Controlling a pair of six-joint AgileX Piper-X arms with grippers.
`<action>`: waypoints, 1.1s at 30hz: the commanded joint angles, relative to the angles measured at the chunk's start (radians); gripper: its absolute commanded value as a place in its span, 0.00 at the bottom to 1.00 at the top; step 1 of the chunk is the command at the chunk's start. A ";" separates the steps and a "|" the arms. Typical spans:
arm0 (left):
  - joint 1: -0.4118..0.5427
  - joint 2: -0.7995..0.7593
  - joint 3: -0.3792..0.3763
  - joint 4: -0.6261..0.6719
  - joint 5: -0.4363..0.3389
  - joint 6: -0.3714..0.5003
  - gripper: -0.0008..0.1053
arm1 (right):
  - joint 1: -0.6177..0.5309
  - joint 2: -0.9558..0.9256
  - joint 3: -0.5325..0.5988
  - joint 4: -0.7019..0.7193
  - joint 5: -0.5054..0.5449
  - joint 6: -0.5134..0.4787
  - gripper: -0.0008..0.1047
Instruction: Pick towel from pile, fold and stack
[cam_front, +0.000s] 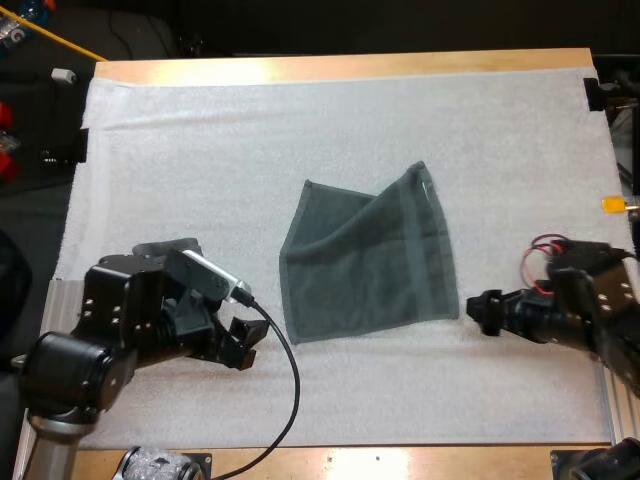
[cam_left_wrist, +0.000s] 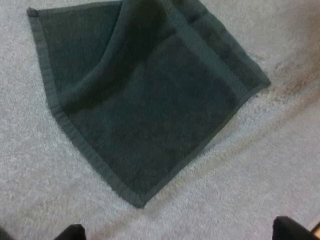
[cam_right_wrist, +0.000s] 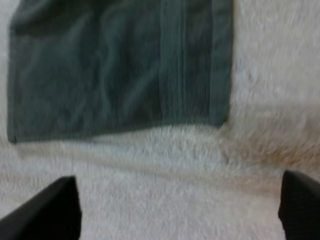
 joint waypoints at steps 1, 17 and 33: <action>-0.002 -0.005 0.009 -0.022 0.016 -0.003 0.66 | -0.003 0.014 0.008 -0.031 -0.023 0.004 0.66; -0.002 -0.005 0.164 -0.170 0.018 0.009 0.66 | -0.003 0.325 0.081 -0.238 -0.030 0.025 0.51; -0.002 -0.002 0.164 -0.182 0.052 -0.014 0.66 | -0.003 0.580 0.081 -0.372 -0.038 0.160 0.38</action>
